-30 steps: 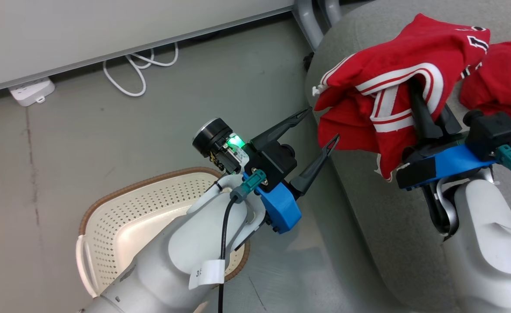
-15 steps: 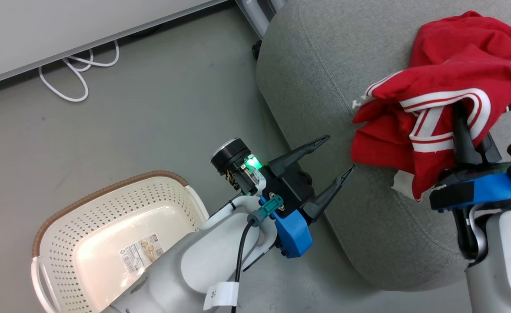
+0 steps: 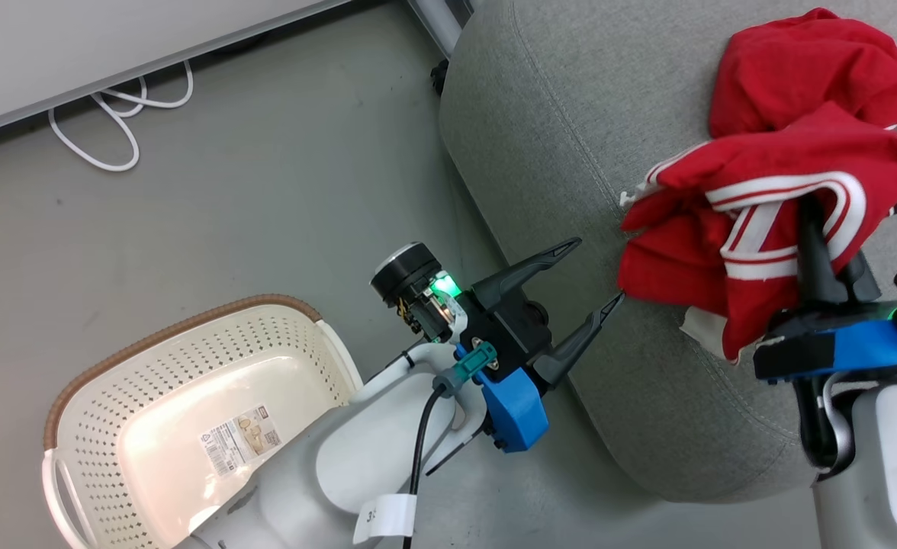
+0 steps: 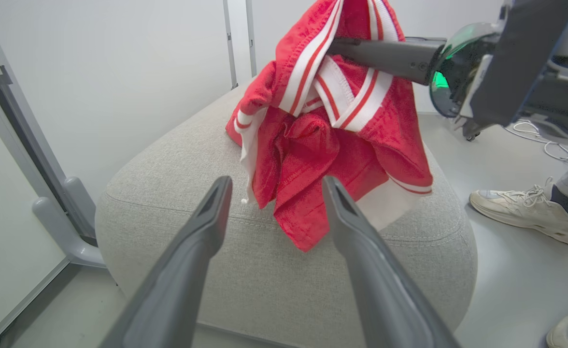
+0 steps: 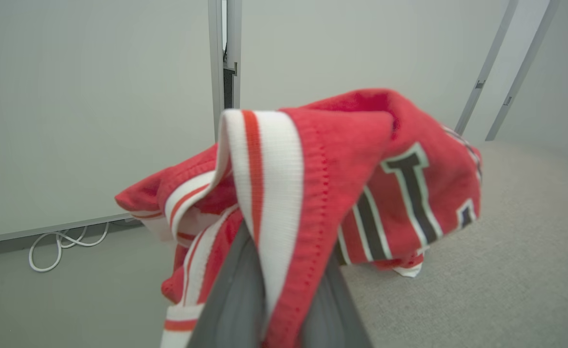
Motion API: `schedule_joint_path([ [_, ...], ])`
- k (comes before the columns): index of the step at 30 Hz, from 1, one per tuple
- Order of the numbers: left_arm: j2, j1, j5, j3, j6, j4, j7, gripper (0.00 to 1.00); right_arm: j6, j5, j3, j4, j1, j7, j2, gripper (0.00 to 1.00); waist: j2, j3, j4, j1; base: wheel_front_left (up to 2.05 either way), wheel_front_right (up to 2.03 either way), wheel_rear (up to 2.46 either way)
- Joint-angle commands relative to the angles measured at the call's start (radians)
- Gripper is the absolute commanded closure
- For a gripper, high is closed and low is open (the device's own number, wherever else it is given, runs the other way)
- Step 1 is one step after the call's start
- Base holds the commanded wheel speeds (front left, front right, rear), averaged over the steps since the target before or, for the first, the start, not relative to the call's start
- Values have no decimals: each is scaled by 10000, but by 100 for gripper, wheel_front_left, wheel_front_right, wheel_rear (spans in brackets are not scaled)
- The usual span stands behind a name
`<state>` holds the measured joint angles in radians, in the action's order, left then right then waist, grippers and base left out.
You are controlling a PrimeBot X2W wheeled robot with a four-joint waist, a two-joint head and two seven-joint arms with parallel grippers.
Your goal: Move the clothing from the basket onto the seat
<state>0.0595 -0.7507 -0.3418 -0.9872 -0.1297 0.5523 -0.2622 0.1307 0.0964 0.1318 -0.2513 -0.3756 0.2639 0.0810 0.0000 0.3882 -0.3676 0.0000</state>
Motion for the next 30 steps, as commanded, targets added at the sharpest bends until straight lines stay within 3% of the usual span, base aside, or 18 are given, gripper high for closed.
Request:
schedule_joint_path([
  [1,67,-106,23,36,-7,-26,-40,0,1,-9,33,101,-202,8,-15,100,0,46,23,0,0,0,0],
  [8,244,-483,208,248,-4,-138,-40,0,1,216,425,702,-1415,8,554,100,0,728,74,0,0,0,0],
  [12,371,-834,385,294,2,-164,-40,0,1,224,807,1022,-2663,8,1277,100,0,1435,103,0,0,0,0],
  [17,550,-1595,600,259,1,-222,75,0,1,339,1996,1182,-4487,8,2451,100,0,2784,268,0,0,0,0],
  [23,724,-2339,845,222,1,-451,272,0,1,452,3313,380,-5833,6,3545,100,0,3973,420,0,0,0,0],
  [25,850,-2588,930,211,1,-568,343,0,1,439,3707,-382,-6144,4,3892,100,0,4380,466,0,0,0,0],
  [30,941,-2852,994,190,59,-765,424,0,1,210,4162,-1450,-6068,6,4000,100,0,4797,534,0,0,0,0],
])
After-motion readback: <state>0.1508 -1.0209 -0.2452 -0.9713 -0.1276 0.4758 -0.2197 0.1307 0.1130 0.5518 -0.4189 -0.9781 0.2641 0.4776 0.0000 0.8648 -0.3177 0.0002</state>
